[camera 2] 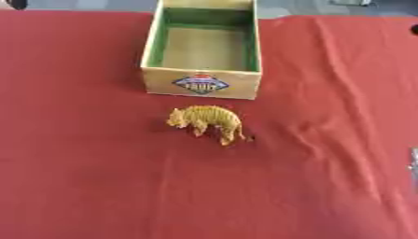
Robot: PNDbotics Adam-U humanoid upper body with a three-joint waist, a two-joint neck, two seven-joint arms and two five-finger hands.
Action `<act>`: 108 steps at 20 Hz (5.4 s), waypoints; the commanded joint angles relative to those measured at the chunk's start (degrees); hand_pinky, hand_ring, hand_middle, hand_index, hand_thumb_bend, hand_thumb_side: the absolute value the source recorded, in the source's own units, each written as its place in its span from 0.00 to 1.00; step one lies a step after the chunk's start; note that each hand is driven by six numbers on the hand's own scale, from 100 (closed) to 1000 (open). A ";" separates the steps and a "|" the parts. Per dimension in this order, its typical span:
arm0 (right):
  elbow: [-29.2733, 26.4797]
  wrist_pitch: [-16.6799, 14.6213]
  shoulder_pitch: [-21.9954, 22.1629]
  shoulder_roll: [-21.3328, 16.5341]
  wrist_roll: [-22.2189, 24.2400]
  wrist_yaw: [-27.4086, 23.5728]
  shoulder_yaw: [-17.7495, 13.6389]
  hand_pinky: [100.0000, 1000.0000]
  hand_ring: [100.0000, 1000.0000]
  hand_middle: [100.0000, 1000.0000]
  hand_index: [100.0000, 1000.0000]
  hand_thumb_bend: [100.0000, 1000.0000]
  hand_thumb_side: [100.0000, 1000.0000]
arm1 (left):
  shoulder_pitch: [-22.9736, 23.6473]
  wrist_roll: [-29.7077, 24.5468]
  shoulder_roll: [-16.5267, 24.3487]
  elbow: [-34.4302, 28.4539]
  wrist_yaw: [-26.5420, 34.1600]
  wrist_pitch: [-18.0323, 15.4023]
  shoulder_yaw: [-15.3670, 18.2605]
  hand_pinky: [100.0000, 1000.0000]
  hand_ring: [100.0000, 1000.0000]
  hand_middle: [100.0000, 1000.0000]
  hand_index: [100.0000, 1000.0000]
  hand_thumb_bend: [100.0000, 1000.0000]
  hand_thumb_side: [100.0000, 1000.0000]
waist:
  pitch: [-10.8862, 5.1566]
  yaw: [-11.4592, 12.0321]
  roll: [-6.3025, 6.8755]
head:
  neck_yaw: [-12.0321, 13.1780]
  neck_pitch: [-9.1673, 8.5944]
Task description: Pick up objects on the table and place them in the box.
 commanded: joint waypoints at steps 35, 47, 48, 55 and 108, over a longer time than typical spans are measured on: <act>-1.17 14.41 -28.63 -24.19 46.88 26.03 24.45 0.81 0.73 0.70 0.88 0.00 1.00 | 0.15 -2.40 0.69 -0.98 0.68 0.99 -1.39 0.45 0.41 0.52 0.65 0.00 0.60 | -2.12 1.92 -1.06 | -2.03 0.27; -1.17 17.54 -29.77 -22.49 61.17 24.41 29.50 0.85 0.81 0.76 0.98 0.22 0.85 | -0.05 -2.81 0.73 -0.98 0.91 0.99 -1.63 0.45 0.41 0.53 0.65 0.00 0.60 | -2.02 2.42 -1.42 | -2.10 0.17; -1.17 17.71 -29.82 -22.48 61.90 24.19 29.63 0.85 0.82 0.76 0.99 0.25 0.83 | -0.07 -2.84 0.75 -0.98 0.92 0.99 -1.66 0.45 0.41 0.53 0.65 0.00 0.60 | -2.01 2.42 -1.49 | -1.98 0.23; -1.17 19.56 -29.31 -21.16 65.16 24.96 31.08 0.87 0.86 0.79 1.00 0.37 0.92 | -0.16 -3.06 0.81 -0.98 1.07 1.04 -1.78 0.45 0.41 0.53 0.65 0.00 0.60 | -2.00 2.32 -1.84 | -1.43 0.66; 20.47 20.70 -30.14 -10.30 64.93 36.00 36.49 0.86 0.79 0.55 0.78 0.00 0.54 | -0.23 -4.00 0.04 -0.98 1.26 1.56 -2.30 0.46 0.41 0.53 0.65 0.00 0.60 | -0.92 4.28 -2.70 | -2.44 -0.31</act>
